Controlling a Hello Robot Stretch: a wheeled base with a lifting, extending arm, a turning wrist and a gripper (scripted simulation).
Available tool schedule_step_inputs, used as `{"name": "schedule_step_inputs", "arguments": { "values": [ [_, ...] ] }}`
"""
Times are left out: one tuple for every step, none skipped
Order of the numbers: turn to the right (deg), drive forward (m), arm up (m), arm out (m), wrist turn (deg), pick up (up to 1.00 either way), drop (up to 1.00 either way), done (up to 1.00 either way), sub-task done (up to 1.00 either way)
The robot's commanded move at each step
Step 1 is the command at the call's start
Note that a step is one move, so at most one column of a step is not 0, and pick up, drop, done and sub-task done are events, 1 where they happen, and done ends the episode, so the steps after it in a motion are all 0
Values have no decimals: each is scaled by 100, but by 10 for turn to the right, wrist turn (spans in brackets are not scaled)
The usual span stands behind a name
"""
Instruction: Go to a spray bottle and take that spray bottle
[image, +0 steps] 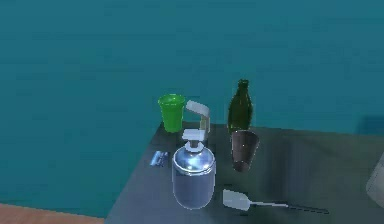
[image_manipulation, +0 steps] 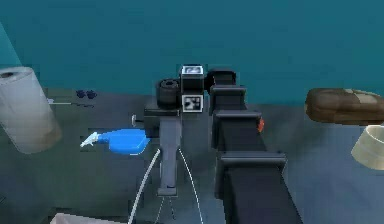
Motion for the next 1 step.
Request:
{"name": "schedule_step_inputs", "arguments": {
  "values": [
    [0, 0, 0, 0, 450, 0, 0, 0, 0]
  ]
}}
